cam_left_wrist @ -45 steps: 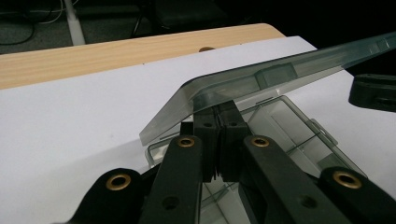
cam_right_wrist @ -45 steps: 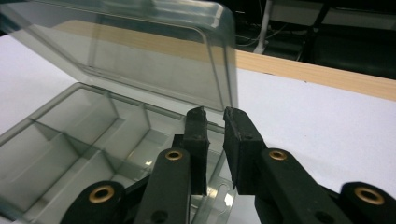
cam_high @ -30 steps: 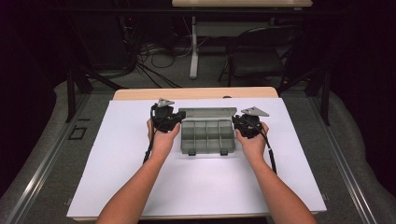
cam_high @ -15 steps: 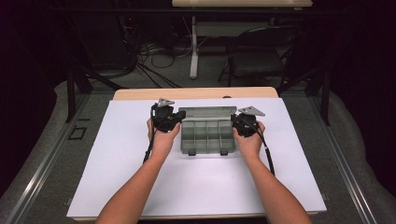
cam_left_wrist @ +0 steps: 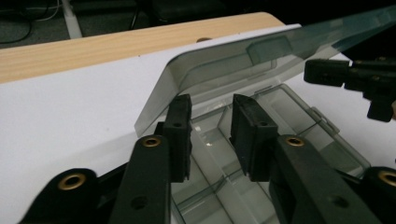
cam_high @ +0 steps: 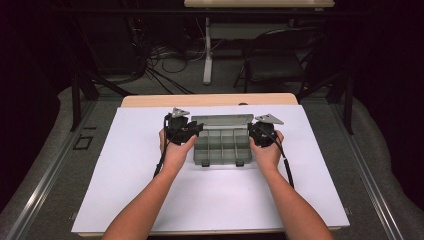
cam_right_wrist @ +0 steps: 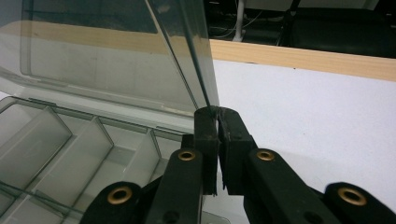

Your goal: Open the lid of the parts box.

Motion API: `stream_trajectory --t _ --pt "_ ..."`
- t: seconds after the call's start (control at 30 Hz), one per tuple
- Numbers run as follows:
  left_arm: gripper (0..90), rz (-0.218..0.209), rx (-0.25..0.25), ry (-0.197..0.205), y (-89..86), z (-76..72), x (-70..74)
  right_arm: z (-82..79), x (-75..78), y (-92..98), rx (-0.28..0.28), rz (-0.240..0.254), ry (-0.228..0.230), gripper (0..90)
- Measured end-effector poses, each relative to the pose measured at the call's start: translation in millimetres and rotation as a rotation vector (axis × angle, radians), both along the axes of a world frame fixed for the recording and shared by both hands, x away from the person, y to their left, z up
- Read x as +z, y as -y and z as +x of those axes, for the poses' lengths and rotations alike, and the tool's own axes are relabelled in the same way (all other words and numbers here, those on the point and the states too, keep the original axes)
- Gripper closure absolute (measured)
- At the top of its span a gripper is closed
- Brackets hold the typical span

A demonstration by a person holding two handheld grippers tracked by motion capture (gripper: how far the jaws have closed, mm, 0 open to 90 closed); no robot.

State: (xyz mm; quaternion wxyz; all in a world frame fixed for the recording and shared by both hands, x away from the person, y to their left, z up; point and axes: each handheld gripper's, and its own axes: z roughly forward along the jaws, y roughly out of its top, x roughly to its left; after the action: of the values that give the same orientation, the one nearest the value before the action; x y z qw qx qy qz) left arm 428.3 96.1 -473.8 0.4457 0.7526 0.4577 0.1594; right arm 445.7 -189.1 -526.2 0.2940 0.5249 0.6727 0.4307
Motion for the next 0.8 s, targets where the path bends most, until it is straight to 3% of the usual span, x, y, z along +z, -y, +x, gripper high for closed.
stream_trajectory --t 0.33,0.8 --pt "59.3 0.029 0.007 -0.045 -3.1 -4.6 -17.4 -0.8 0.3 0.1 -0.002 -0.003 -0.005 87.4" --pt "54.2 0.103 0.035 -0.124 -4.5 -8.2 -45.3 -1.2 0.1 0.0 -0.001 -0.006 -0.005 87.4"
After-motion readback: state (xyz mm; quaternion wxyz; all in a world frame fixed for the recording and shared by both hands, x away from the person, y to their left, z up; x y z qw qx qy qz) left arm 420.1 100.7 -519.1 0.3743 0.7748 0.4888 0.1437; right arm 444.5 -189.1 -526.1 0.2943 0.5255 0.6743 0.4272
